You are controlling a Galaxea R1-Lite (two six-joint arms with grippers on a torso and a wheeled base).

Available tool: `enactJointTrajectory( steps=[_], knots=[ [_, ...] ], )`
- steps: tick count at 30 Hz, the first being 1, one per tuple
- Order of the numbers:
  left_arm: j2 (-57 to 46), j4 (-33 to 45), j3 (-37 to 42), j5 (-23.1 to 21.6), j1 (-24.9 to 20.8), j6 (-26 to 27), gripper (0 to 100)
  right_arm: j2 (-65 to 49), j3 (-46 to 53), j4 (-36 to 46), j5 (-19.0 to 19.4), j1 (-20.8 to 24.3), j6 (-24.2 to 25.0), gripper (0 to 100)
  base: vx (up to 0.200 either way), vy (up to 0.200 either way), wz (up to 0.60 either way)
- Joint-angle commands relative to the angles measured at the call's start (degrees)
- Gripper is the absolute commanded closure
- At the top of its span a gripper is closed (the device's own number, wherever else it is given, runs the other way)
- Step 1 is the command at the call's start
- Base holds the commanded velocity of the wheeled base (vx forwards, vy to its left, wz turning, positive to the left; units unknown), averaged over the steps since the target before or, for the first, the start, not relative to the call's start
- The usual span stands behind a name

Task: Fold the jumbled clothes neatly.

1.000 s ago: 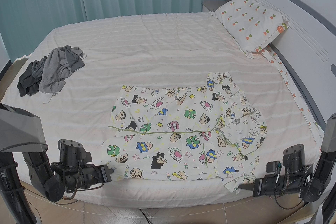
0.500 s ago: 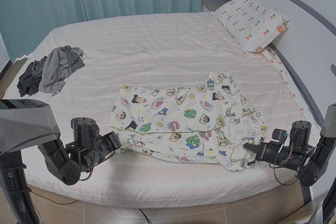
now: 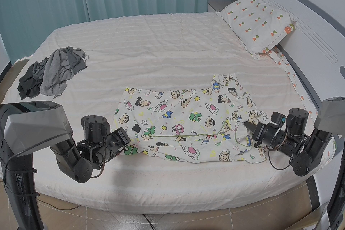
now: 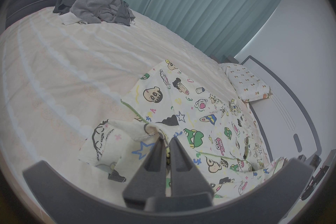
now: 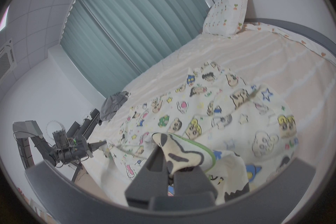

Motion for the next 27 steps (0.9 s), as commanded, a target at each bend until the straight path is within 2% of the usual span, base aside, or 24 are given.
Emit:
enactJointTrajectory(
  steps=[1,17,18,23,27],
  knots=[
    [1.51,0.22,-2.36,0.05,0.22,-0.02,100,3.53,-4.80,-0.55,-0.14,-0.29,0.19,100,0.000,0.000,0.00],
    [3.10,1.63,-5.97,0.14,0.04,-1.52,100,7.84,-7.26,-6.70,-0.14,-2.93,2.82,100,0.000,0.000,0.00],
    [2.92,1.63,-5.97,0.05,0.13,-1.61,0,7.84,-7.17,-6.70,-0.05,-3.46,2.82,100,0.000,0.000,0.00],
    [1.95,1.54,-5.97,0.49,0.30,-1.61,0,7.84,-7.08,-6.70,0.21,-4.42,3.09,100,0.000,0.000,0.00],
    [0.99,1.54,-6.41,2.69,0.39,-2.84,0,7.84,-7.17,-6.70,0.30,-4.69,3.17,100,0.000,0.000,0.00]
  ],
)
